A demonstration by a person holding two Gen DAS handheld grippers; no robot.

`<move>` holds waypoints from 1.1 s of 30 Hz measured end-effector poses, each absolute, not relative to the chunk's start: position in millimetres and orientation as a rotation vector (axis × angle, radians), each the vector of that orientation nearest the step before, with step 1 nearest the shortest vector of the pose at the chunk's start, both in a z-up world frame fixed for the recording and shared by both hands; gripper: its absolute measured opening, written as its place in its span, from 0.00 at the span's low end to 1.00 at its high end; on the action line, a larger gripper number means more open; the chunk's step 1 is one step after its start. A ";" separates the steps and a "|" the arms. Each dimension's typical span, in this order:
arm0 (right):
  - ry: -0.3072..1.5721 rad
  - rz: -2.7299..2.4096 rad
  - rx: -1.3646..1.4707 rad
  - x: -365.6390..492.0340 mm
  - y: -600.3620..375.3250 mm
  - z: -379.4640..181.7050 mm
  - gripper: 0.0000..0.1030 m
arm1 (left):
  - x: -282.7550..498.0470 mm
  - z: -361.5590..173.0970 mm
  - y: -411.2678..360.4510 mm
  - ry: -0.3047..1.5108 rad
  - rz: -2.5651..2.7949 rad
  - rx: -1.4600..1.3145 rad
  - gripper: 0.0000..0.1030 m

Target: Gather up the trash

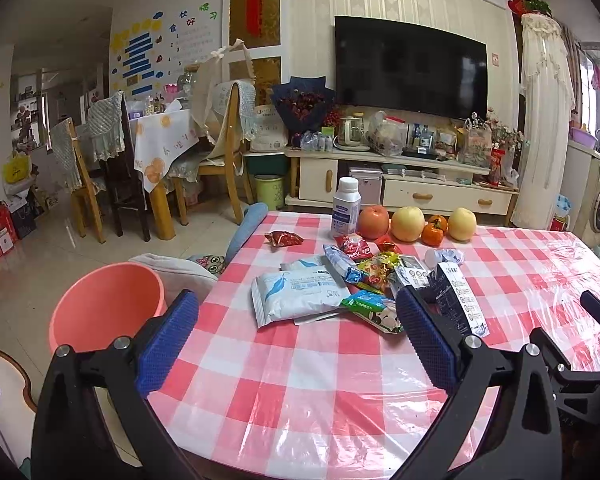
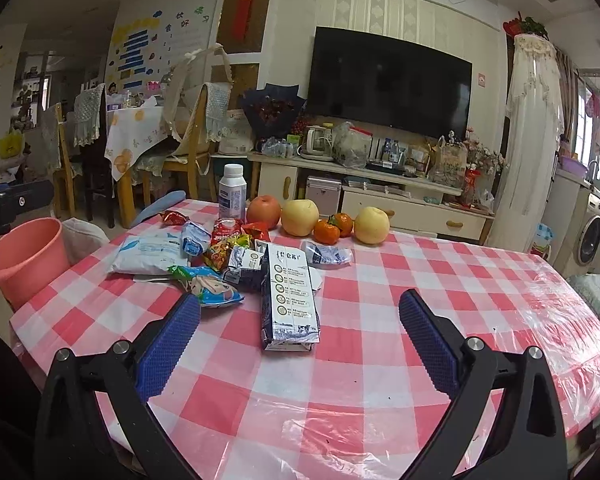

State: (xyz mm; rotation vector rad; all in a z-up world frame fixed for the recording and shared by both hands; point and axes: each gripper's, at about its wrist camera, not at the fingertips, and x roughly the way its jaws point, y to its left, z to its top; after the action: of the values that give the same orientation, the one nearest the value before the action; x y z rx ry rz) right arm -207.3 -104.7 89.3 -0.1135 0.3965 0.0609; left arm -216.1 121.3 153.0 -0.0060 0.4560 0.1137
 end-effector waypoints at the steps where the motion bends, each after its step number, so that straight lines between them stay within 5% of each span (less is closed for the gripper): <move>1: 0.397 0.059 -0.118 -207.8 -103.9 89.5 0.95 | -216.9 153.7 121.2 0.453 0.114 -0.005 0.97; 33: 0.562 0.139 -0.103 -192.5 -106.4 72.2 0.95 | -208.3 130.1 117.8 0.524 0.108 0.010 0.97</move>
State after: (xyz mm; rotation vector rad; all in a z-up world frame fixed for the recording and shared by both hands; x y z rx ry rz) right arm -192.5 -106.4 72.2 -0.1032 0.5623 0.1386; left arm -208.3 117.8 130.1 0.0096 0.5245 0.1080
